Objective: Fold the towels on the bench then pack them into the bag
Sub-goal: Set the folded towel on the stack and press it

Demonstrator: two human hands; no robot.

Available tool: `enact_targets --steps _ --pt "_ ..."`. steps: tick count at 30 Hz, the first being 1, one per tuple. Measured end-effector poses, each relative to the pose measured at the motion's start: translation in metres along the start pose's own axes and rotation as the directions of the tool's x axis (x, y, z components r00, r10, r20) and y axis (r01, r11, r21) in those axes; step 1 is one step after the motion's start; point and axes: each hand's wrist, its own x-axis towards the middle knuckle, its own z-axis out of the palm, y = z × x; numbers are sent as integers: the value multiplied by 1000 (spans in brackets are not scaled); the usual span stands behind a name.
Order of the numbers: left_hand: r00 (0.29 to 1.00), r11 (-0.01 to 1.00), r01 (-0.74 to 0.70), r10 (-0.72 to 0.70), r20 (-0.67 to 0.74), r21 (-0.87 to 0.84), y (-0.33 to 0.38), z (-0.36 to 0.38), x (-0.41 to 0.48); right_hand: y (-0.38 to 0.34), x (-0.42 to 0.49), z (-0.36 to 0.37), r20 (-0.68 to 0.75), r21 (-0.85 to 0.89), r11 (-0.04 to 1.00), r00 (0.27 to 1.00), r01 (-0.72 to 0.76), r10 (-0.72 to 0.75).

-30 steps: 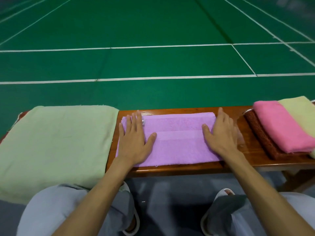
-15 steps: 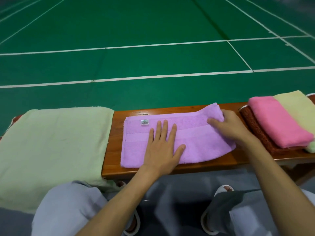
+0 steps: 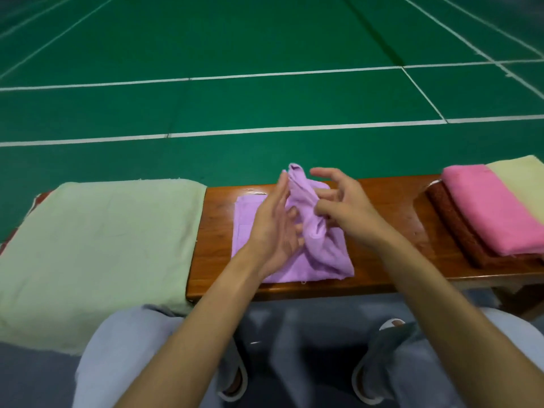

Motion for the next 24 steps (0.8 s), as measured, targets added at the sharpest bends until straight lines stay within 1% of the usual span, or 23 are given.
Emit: enact_targets --steps 1,2,3,5,7,10,12,14,16,17,18,19,20,21,22,23,24 --pt "1000 996 5 -4 16 -88 5 -5 -2 0 -1 14 56 9 1000 998 6 -7" --pt "1000 991 14 -12 19 -135 9 -13 -3 0 -2 23 106 10 1000 994 10 -11" --pt "999 990 32 -28 27 -138 12 -20 -6 0 -2 26 141 15 1000 990 8 -10" --pt "997 995 74 -75 -10 -63 15 -31 -8 -1 -1 23 163 73 997 986 23 -35" --pt "995 997 78 -78 -57 6 19 -39 -9 0 1 15 119 136 989 990 63 -80" --pt "984 997 73 -65 -163 40 25 -53 -11 10 9 -1 -9 151 981 993 119 -119" --pt "974 997 63 -54 -220 35 27 -65 -14 19 13 -9 -70 122 985 991 121 -113" --pt "966 998 64 -55 -255 29 28 -75 -16 26 15 -12 -86 64 993 992 94 -89" --pt "956 995 101 -91 -279 22 25 -83 -17 32 15 -10 -91 -64 996 993 65 -71" --pt "955 993 120 -110 -276 20 23 -86 -17 34 13 -10 -102 -168 984 992 58 -76" --pt "961 992 126 -115 -252 25 22 -88 -17 35 12 -9 -118 -298 953 989 54 -92" --pt "962 991 127 -111 -251 50 21 -90 -17 36 11 -8 -136 -445 895 984 43 -115" --pt "962 988 122 -95 -255 91 22 -89 -17 38 10 -7 -158 -586 810 976 27 -147" --pt "958 980 112 -64 -278 163 24 -88 -18 40 9 -6 -181 -703 711 964 12 -196" --pt "956 952 80 10 -293 296 27 -86 -19 42 8 -3 -192 -784 620 948 6 -252" --pt "943 872 37 131 -305 487 30 -85 -19 45 8 1 -180 -836 548 934 20 -309" --pt "903 720 6 295 -313 694 33 -87 -20 46 9 6 -145 -870 490 921 55 -362"
